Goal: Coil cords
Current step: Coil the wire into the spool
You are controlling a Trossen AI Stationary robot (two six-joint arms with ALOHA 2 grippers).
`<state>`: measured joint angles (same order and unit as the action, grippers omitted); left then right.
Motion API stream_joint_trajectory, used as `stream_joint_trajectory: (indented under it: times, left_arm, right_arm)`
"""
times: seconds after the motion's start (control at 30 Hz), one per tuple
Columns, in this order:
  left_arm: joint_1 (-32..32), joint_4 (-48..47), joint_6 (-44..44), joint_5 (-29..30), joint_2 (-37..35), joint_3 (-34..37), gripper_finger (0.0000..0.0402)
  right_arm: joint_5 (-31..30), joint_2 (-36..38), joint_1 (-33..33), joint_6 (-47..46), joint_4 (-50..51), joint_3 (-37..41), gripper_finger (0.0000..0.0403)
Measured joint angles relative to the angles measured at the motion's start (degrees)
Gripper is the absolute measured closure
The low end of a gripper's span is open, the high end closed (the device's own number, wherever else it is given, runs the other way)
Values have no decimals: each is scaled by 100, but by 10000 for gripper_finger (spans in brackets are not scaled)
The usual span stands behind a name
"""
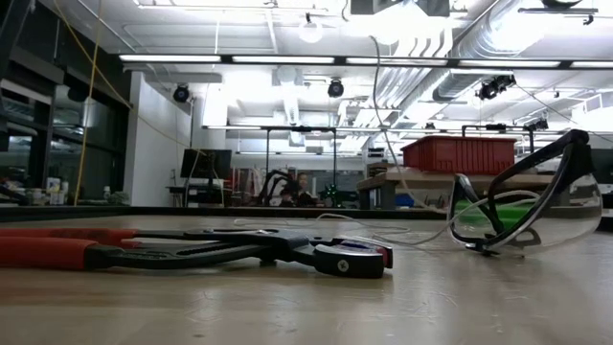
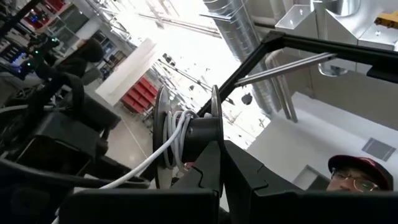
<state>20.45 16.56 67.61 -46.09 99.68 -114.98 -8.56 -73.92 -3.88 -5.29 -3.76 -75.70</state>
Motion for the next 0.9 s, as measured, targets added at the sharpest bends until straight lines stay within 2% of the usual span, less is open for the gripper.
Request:
stream_joint_trajectory:
  times: [0.33,0.5,0.77,0.9]
  left_arm:
    - [191,6,-214,209,2,0,401]
    - [217,4,-441,623,2,0,401]
    - [151,10,-739,883,2,0,401]
    - [118,8,-912,1139,2,0,401]
  right_arm:
    - [-51,206,2,37,-163,0,269]
    - [-484,228,14,179,-186,-2,285]
    - [-998,233,-26,124,-209,-2,288]
    - [-1081,228,-28,124,-253,-2,324]
